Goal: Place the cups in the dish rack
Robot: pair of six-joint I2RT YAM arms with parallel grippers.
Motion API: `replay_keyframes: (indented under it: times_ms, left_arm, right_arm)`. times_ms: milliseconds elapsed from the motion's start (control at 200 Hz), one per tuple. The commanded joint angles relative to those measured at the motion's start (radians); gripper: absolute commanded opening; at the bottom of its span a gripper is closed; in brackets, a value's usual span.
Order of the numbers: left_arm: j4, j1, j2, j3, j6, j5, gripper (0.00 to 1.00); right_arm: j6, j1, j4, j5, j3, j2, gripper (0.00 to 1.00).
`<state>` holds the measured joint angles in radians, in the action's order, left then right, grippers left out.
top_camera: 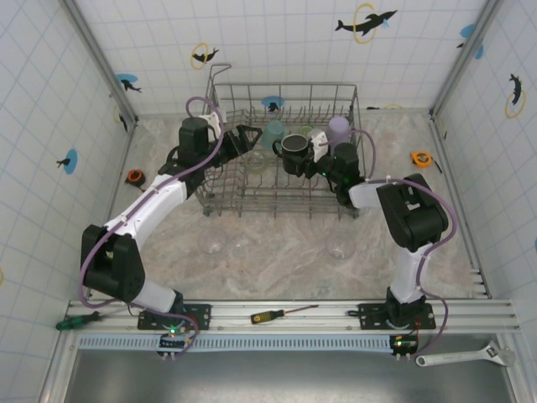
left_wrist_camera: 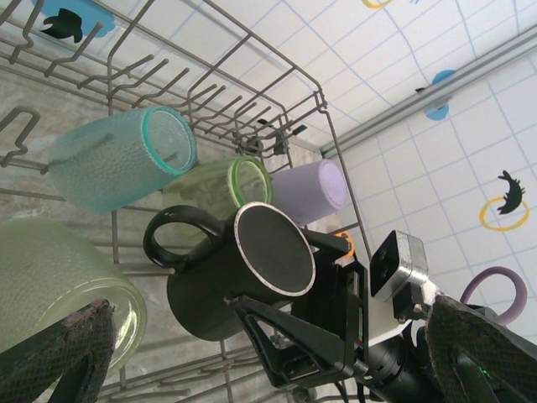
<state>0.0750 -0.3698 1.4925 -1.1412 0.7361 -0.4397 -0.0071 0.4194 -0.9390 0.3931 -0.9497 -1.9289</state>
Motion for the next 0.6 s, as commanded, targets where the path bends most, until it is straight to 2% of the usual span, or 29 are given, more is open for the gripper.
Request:
replay_keyframes:
  times_ms: [0,285,305,320,596]
  left_arm:
    - [-0.004,0.009,0.0,-0.023,-0.021,0.002,0.98]
    - [-0.015,0.009,-0.032,-0.003,-0.03,0.014,0.98]
    - [-0.015,0.009,-0.035,-0.002,-0.03,0.015,0.98]
    - [-0.015,0.009,-0.036,-0.002,-0.029,0.015,0.98]
    - [-0.021,0.009,-0.044,0.011,-0.034,0.022,0.98]
  right_arm:
    - [-0.025,0.021,-0.086,0.0,0.002,0.008,0.63]
    - [-0.015,0.032,-0.079,-0.067,0.014,0.015,0.86]
    - [-0.015,0.032,-0.078,-0.07,0.015,0.014,0.97]
    - [-0.016,0.032,-0.078,-0.072,0.014,0.013,1.0]
    - [0.04,0.033,-0.102,-0.068,0.024,0.036,1.0]
